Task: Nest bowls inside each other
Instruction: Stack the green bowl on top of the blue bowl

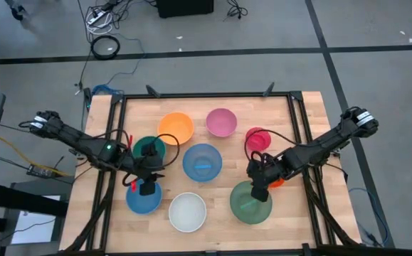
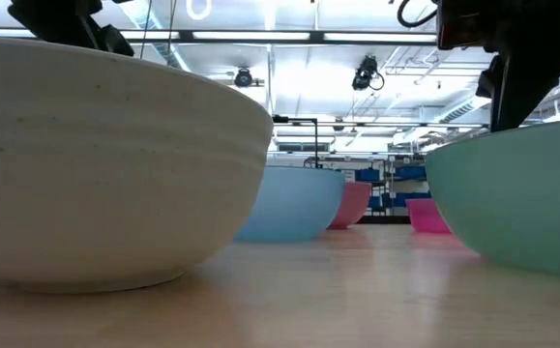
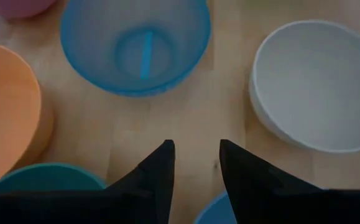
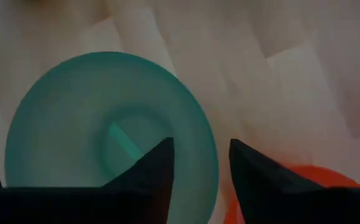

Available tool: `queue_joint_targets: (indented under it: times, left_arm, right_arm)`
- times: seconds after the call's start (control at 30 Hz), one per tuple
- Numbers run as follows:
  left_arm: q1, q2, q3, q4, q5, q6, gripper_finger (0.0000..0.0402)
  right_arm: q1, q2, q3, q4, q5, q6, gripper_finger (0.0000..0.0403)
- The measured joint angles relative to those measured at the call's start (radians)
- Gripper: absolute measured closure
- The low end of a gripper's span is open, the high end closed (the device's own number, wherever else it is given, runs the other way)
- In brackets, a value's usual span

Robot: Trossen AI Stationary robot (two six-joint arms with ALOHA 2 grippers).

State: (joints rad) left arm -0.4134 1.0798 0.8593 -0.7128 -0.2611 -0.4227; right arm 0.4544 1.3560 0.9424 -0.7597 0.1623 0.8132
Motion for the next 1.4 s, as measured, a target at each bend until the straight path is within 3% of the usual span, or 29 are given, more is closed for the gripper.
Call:
queue_joint_targets:
  times: [0.27, 0.7, 0.87, 1.1, 1.4]
  left_arm:
    - [-0.063, 0.0, 0.0, 0.013, -0.029, -0.083, 0.0265]
    - [-0.107, -0.001, 0.0, 0.013, -0.052, -0.133, 0.0265]
    - [-0.107, -0.001, 0.0, 0.013, -0.056, -0.133, 0.0265]
    - [-0.107, -0.001, 0.0, 0.012, -0.068, -0.136, 0.0265]
    - [-0.107, -0.001, 0.018, 0.011, -0.086, -0.137, 0.0265]
  right_arm:
    - [0.003, 0.056, 0.001, -0.027, 0.0, -0.139, 0.0226]
    - [-0.006, 0.193, 0.001, -0.026, 0.021, -0.171, 0.0215]
    - [-0.019, 0.215, 0.001, -0.023, 0.037, -0.199, 0.0256]
    - [-0.039, 0.204, 0.002, -0.024, 0.026, -0.266, 0.039]
    - [-0.051, 0.137, 0.04, -0.047, 0.057, -0.294, 0.0401]
